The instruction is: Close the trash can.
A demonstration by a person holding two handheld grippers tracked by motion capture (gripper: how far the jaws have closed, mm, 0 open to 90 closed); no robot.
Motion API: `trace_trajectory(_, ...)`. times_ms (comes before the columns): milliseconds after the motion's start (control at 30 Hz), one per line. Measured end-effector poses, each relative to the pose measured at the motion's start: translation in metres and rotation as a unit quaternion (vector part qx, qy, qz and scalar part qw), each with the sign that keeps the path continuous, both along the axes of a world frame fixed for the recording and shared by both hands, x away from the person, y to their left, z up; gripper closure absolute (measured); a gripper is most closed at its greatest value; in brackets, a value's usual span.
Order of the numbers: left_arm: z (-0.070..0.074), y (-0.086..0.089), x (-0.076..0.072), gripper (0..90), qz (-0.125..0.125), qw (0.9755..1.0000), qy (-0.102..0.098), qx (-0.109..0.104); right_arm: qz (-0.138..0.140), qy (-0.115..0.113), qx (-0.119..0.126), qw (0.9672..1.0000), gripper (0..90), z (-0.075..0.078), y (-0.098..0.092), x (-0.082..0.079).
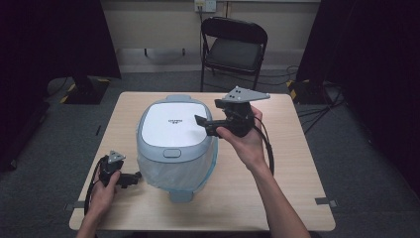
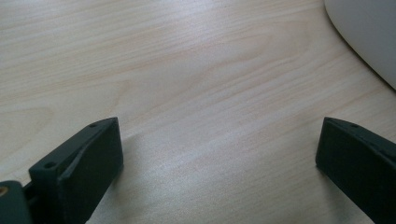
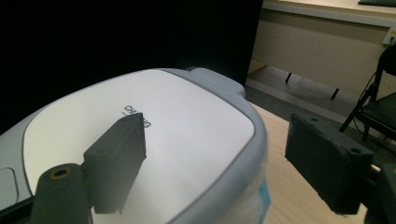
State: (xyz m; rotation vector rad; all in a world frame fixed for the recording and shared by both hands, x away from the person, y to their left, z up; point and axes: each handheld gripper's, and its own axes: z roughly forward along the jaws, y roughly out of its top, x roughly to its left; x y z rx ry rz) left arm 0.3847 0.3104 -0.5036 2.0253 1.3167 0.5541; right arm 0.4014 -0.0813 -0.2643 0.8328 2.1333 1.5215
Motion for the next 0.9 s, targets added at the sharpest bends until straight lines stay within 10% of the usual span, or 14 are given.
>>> trace_trajectory(900, 0.0, 0.0, 0.0, 0.4, 0.003, 1.0, 0.0, -0.002, -0.11, 0.022, -0.003, 0.9936, 19.9, -0.024, -0.075, 0.01)
